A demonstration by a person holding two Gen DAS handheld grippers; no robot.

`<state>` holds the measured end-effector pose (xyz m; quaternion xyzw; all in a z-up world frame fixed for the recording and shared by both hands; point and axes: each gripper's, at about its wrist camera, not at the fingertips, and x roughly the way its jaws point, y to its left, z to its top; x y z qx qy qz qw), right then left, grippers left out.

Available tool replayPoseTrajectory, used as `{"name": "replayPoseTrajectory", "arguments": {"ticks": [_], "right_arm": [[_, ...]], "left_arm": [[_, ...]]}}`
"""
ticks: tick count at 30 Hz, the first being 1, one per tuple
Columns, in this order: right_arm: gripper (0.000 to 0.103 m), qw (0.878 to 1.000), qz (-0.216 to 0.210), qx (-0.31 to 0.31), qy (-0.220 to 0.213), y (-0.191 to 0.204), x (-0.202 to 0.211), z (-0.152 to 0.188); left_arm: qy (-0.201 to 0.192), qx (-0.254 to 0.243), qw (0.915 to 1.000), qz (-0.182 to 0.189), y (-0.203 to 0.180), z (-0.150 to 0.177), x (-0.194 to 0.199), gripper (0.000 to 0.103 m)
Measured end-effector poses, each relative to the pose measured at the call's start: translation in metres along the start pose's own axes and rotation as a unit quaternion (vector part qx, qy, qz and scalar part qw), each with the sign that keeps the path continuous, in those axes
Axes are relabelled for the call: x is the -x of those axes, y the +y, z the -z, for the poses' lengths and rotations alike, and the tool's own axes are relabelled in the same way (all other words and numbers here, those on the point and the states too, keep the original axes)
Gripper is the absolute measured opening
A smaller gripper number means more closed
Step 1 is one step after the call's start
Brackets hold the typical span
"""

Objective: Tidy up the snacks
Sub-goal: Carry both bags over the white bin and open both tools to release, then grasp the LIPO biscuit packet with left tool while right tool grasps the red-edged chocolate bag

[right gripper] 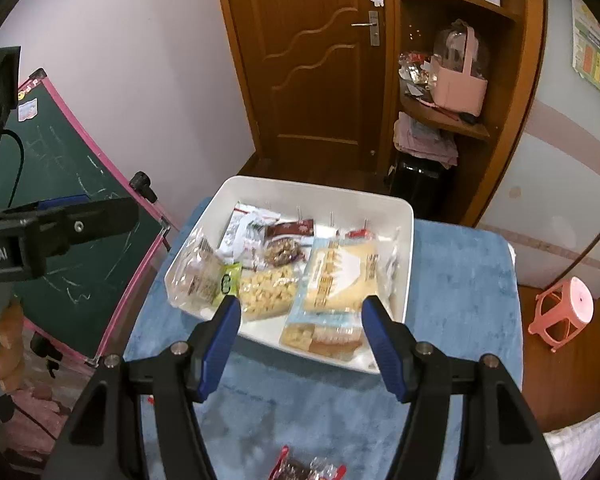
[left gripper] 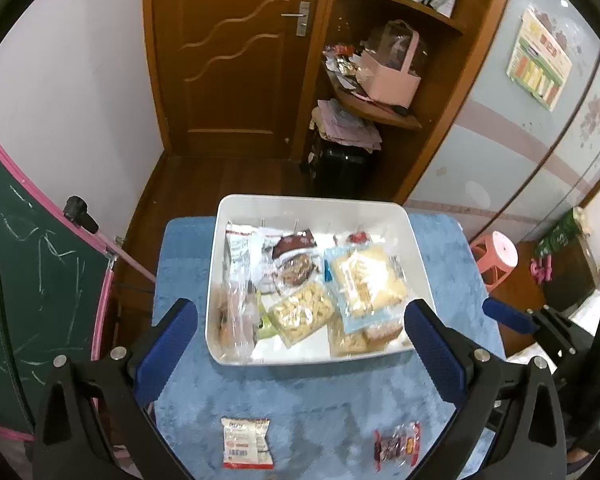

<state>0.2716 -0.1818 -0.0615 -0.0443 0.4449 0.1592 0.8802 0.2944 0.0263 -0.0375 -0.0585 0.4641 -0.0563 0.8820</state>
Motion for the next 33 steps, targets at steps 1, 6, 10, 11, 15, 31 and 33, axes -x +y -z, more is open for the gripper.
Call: {"name": "replayPoseTrajectory", "arguments": {"ticks": [1,6,10,11,15,31,33], "right_arm": [[0.064,1.0,0.0,-0.002,0.001,0.001,0.002,0.003],[0.064,1.0,0.0,-0.012,0.01,0.0,0.009,0.029],[0.063,0.999,0.001,-0.024,0.021,-0.002,0.012,0.05],[0.064,0.999,0.002,-0.028,0.024,-0.002,0.012,0.055],[0.064,0.998,0.002,-0.045,0.04,-0.006,0.008,0.076],[0.063,0.981,-0.005,-0.132,0.145,-0.018,-0.041,0.172],[0.063,0.976,-0.01,-0.146,0.159,-0.019,-0.05,0.182]], "left_arm": [[0.002,-0.004,1.0,0.001,-0.001,0.006,0.001,0.103],[0.01,-0.02,0.9997,0.007,-0.004,0.028,0.004,0.103],[0.018,-0.037,0.9991,0.011,-0.007,0.048,0.006,0.103],[0.02,-0.042,0.9989,0.012,-0.008,0.053,0.006,0.103],[0.035,-0.06,0.9975,0.014,-0.009,0.075,0.001,0.103],[0.185,-0.025,0.9822,-0.016,0.039,0.178,-0.089,0.103],[0.202,-0.017,0.979,-0.025,0.046,0.188,-0.101,0.103]]}}
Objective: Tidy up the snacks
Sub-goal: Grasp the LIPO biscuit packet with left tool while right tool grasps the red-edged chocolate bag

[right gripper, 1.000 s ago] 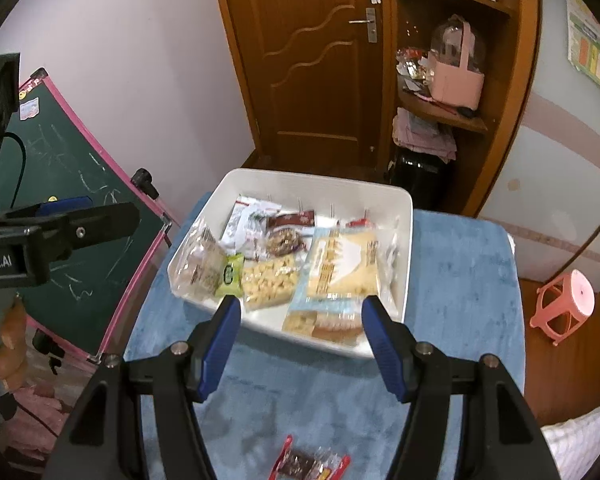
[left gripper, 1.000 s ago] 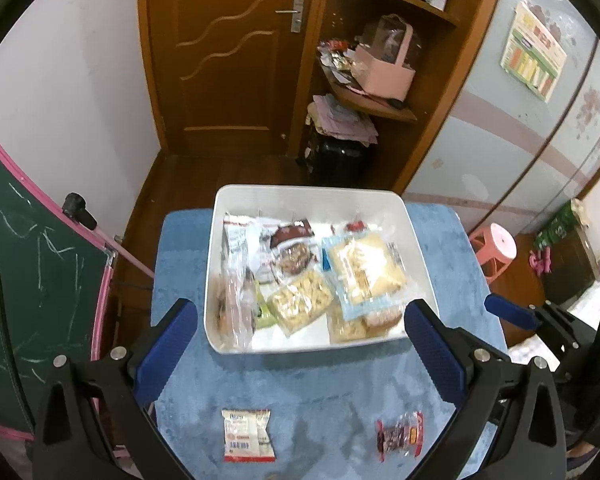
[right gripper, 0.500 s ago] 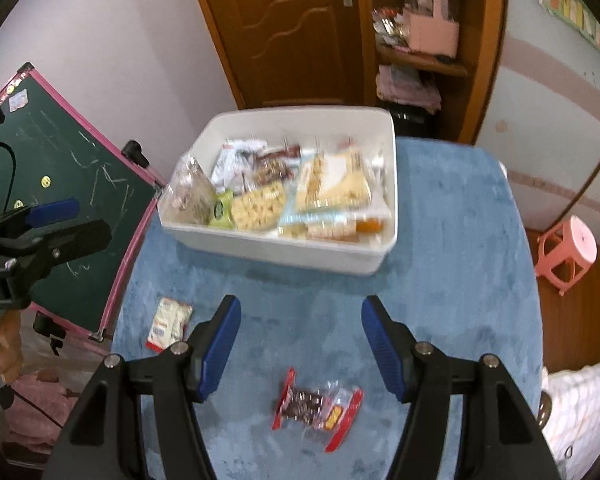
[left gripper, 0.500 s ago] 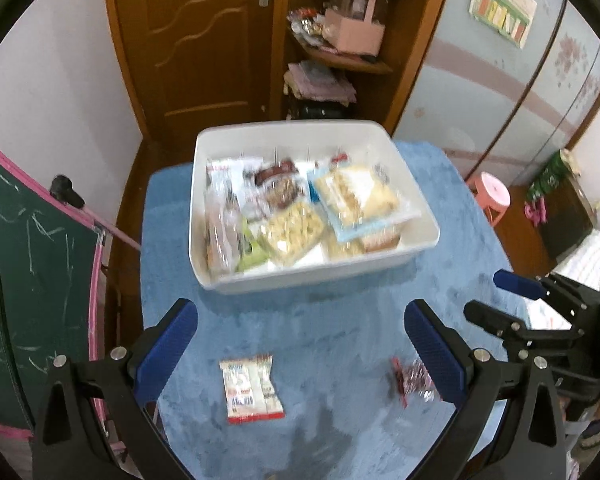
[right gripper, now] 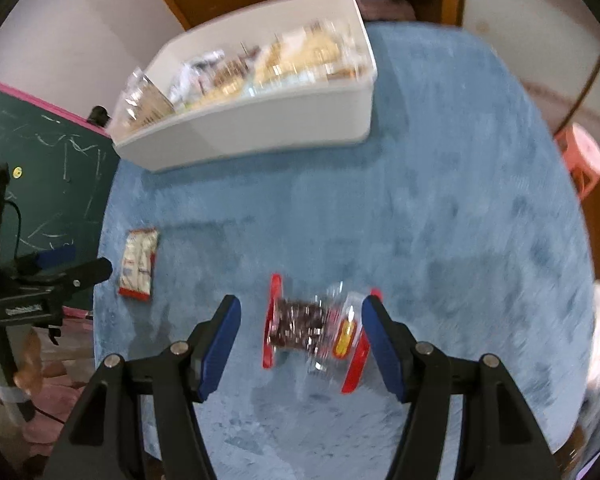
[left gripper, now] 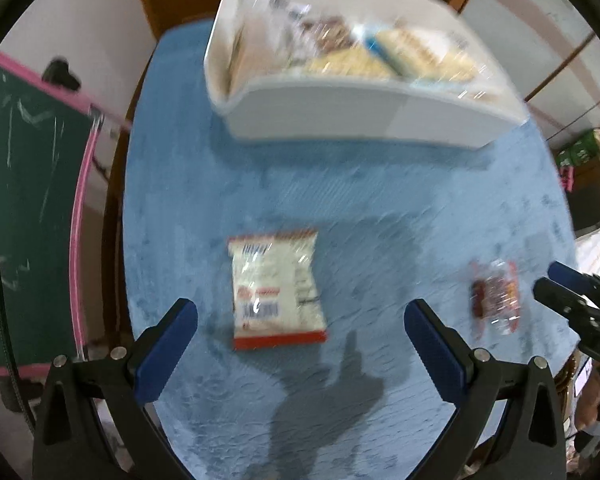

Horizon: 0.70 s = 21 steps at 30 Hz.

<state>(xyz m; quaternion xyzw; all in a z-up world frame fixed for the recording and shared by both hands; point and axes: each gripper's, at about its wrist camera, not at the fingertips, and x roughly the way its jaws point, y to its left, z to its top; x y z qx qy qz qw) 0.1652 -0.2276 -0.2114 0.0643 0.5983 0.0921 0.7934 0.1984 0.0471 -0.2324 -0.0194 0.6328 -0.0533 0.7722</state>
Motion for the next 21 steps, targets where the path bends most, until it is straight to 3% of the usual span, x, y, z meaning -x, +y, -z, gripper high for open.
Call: {"name": "replayPoseTrajectory", "arguments": {"ticks": [9,21], "right_arm": [[0.063,0.998,0.0,-0.035,0.05,-0.007,-0.041,0.027],[0.066,0.997,0.021,-0.046,0.061,0.0,-0.062,0.026]], "left_arm": [[0.035,0.04,0.9984,-0.016,0.026,0.008,-0.041,0.103],[0.05,0.072,0.9961,-0.013,0.045,-0.005,-0.06,0.103]]}}
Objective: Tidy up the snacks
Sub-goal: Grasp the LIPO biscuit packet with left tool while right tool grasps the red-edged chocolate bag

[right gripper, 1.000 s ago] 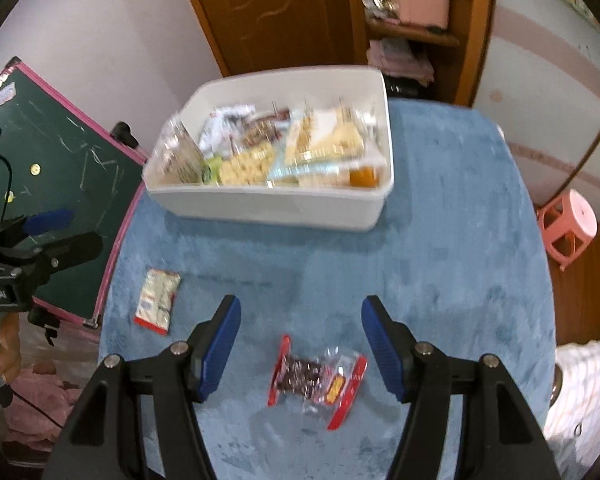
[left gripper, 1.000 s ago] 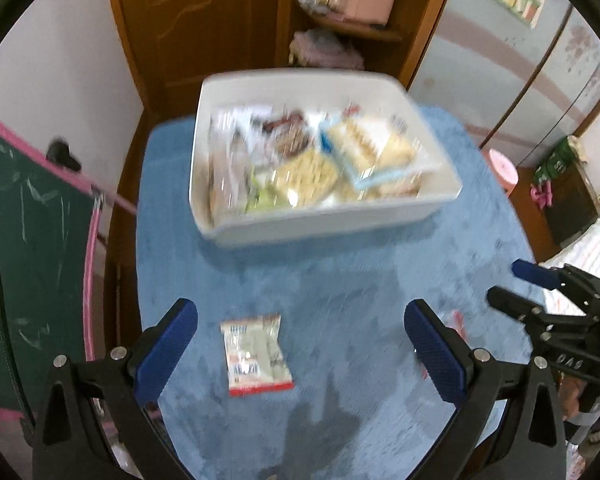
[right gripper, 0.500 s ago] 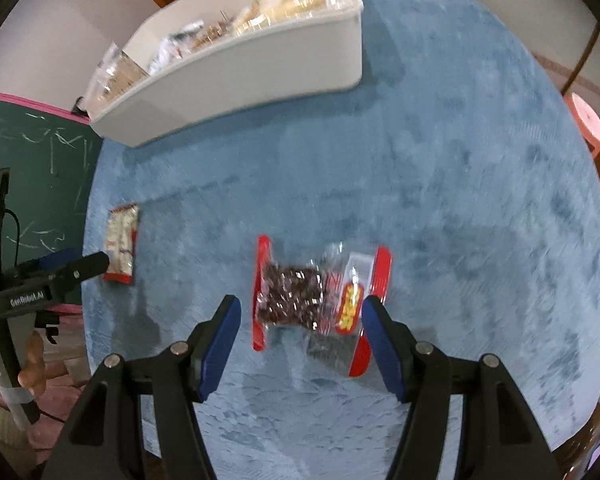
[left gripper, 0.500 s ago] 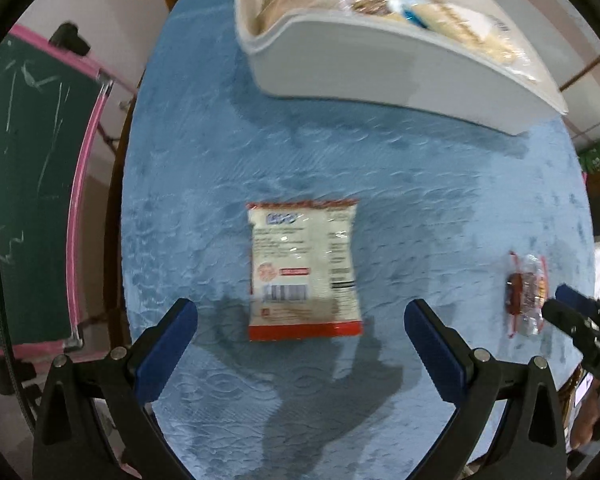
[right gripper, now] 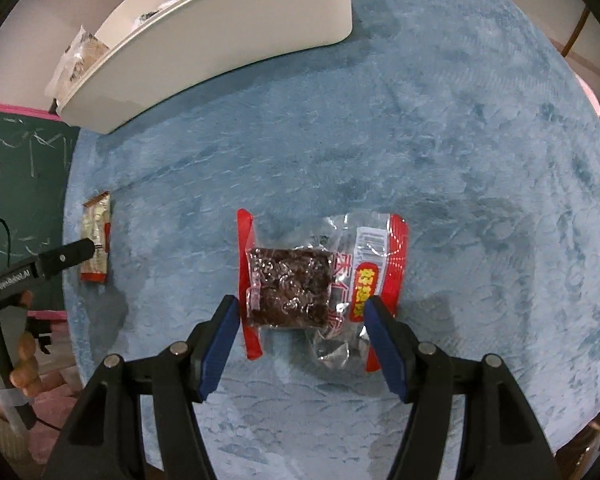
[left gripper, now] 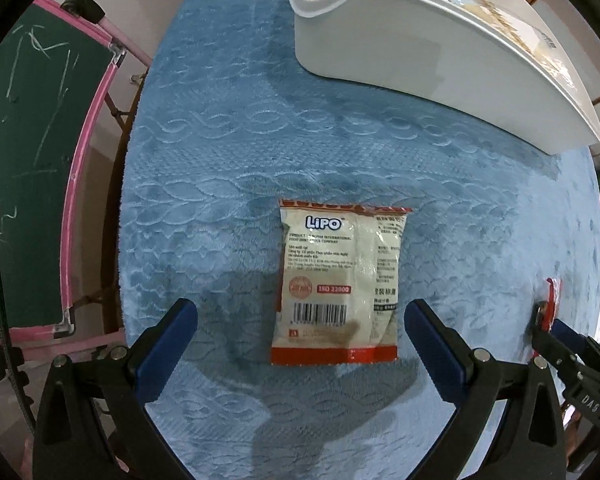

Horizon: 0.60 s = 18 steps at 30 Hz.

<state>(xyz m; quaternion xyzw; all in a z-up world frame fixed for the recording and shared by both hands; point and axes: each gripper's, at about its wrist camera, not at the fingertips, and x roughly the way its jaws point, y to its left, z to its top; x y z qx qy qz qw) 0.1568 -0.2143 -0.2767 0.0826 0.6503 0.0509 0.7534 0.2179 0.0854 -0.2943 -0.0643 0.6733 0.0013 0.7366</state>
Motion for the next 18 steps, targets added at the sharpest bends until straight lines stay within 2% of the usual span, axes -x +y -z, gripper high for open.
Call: {"name": "replayPoseTrajectory", "arguments": {"ticks": [5,8,12,18], "right_arm": [[0.065,0.998,0.044,0.038,-0.006,0.021,-0.009,0.001],[0.058,0.993,0.08,0.08,-0.018,0.034,-0.012,0.007],[0.051,0.992,0.078,0.096,-0.026,0.04,-0.012,0.012],[0.046,0.991,0.075,0.103,-0.028,0.043,-0.012,0.014]], "left_arm": [[0.008,0.004,1.0,-0.003,-0.002,-0.004,-0.009,0.103],[0.014,0.009,0.9998,-0.007,-0.001,-0.006,-0.015,0.103],[0.017,0.015,0.9996,-0.014,-0.003,-0.009,-0.021,0.103],[0.017,0.013,0.9993,-0.031,-0.006,-0.013,-0.026,0.103]]}}
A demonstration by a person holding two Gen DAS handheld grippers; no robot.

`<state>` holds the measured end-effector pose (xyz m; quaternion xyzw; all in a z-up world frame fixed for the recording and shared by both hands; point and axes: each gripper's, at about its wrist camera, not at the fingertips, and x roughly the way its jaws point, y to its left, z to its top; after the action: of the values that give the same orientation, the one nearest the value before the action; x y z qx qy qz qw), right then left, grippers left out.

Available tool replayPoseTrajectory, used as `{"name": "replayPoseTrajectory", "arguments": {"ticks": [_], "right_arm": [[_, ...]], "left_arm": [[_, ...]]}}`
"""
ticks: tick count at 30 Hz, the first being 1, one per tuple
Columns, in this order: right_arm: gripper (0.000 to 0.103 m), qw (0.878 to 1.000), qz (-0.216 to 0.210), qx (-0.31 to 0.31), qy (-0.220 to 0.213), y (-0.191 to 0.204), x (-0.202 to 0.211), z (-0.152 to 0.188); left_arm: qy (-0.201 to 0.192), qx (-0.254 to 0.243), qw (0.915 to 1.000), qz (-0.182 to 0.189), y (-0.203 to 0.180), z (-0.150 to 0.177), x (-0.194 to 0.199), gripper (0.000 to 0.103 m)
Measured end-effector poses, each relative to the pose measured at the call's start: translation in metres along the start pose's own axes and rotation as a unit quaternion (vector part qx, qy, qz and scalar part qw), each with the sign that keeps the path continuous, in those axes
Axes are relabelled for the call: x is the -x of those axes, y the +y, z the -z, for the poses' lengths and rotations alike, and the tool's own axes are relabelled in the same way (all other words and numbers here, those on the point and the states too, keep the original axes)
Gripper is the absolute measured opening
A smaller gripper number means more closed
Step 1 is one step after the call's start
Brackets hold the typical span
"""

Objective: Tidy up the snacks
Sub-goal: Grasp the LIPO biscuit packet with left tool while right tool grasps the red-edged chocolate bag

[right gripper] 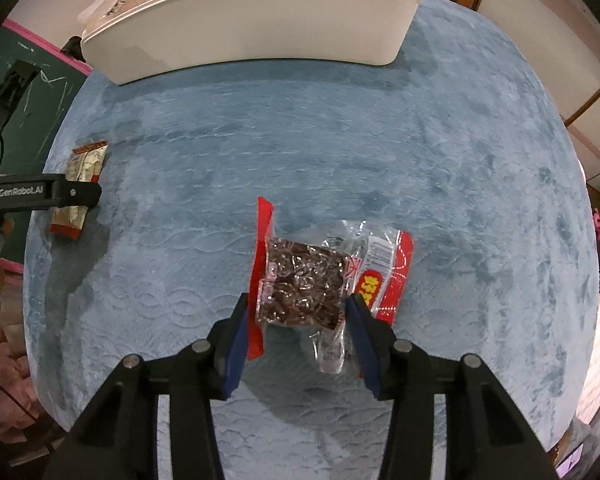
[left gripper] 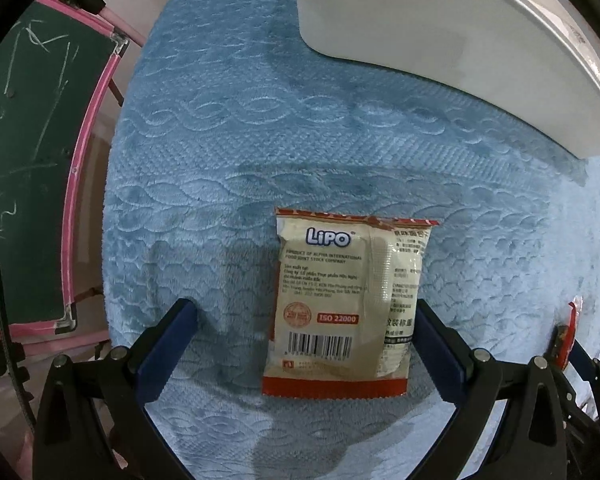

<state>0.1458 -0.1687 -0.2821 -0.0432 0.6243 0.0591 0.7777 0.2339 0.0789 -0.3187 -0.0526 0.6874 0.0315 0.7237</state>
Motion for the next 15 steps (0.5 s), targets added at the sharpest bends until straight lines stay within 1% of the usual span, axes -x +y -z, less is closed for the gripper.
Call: {"name": "replayPoseTrajectory", "arguments": {"ticks": [4,7,10,12,14,15], "right_arm": [[0.046,1.0,-0.008,-0.001,0.003,-0.005,0.004,0.003],[0.045,1.0,-0.014,-0.002,0.007,-0.011,0.009,0.003],[0.045,1.0,-0.019,-0.001,0.009,-0.011,0.01,0.003],[0.045,1.0,-0.023,-0.001,0.011,-0.013,0.011,0.003],[0.045,1.0,-0.026,0.0,0.011,-0.015,0.012,0.004],[0.045,1.0,-0.027,0.0,0.012,-0.016,0.014,0.003]], "left_arm": [[-0.003,0.01,0.9999,-0.002,-0.003,0.0,0.001,0.103],[-0.012,0.015,0.9998,-0.004,-0.002,0.004,0.003,0.098],[-0.028,0.007,0.9996,-0.004,-0.006,0.01,0.01,0.086],[-0.039,-0.002,0.9992,-0.004,-0.01,0.016,0.016,0.069],[-0.046,-0.004,0.9989,-0.006,-0.012,0.019,0.02,0.058],[-0.047,-0.005,0.9989,-0.006,-0.012,0.02,0.021,0.055]]}}
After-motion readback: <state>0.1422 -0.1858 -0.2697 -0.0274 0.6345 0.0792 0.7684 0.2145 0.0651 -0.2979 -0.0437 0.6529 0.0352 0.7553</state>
